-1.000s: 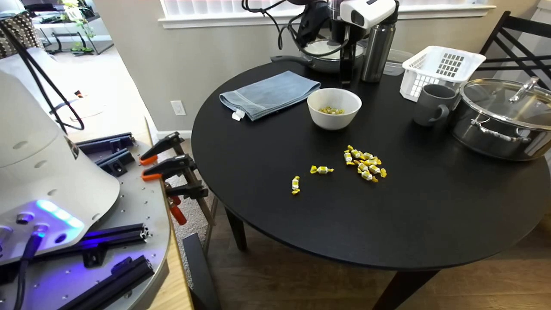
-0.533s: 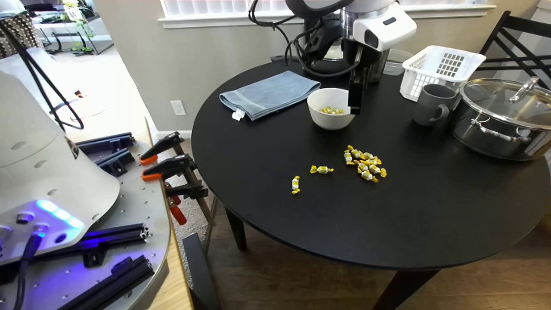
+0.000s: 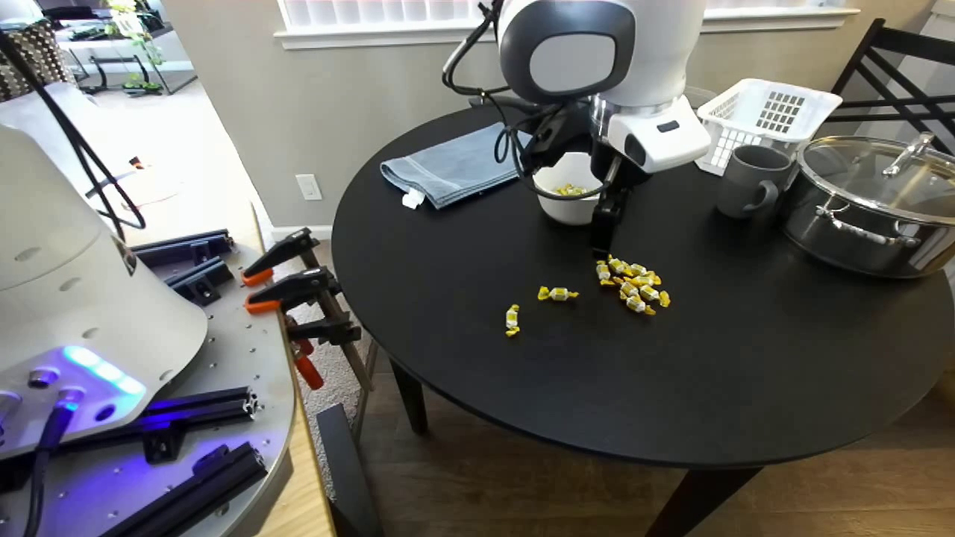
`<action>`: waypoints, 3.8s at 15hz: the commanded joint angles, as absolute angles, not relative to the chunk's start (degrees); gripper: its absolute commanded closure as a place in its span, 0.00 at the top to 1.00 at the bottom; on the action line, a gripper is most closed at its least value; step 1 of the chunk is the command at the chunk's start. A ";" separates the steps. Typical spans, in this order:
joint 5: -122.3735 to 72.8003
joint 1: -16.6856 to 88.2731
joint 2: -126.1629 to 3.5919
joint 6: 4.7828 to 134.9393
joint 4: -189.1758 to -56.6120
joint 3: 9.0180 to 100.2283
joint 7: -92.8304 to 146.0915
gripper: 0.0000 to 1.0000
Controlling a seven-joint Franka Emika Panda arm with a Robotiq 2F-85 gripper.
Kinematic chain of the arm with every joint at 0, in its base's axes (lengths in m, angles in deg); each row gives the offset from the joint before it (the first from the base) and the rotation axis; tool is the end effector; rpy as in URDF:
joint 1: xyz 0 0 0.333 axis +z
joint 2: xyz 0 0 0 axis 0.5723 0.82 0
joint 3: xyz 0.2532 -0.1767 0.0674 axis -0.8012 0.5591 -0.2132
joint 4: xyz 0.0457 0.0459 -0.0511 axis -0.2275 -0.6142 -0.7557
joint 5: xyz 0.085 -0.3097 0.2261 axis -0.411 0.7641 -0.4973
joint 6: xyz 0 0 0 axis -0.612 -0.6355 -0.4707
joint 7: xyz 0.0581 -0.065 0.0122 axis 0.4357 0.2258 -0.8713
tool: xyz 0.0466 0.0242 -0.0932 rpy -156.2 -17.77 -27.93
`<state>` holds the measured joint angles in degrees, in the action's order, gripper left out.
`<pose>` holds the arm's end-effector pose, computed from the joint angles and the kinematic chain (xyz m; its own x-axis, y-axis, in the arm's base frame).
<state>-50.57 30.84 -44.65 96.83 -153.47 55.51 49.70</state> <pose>0.5573 -0.1083 0.1376 0.5432 -0.8394 0.0204 -0.8296 -0.5403 -0.1407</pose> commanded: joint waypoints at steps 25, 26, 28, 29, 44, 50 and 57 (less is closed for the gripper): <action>-50.35 31.38 -27.88 86.88 -132.29 58.94 62.78 0.21; -50.29 31.43 -28.11 86.98 -132.35 58.97 62.70 0.15; -50.17 31.58 -28.76 87.36 -132.73 59.05 62.54 0.08; -50.14 31.70 -29.35 87.71 -133.24 59.06 62.38 0.08; -50.76 34.83 -50.18 95.21 -147.15 51.25 52.90 0.08; -50.42 36.38 -55.24 91.13 -151.10 48.47 49.62 0.08; -49.72 36.63 -56.73 90.43 -153.48 49.55 48.83 0.83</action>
<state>-49.93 36.68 -53.96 91.14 -150.72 48.80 50.62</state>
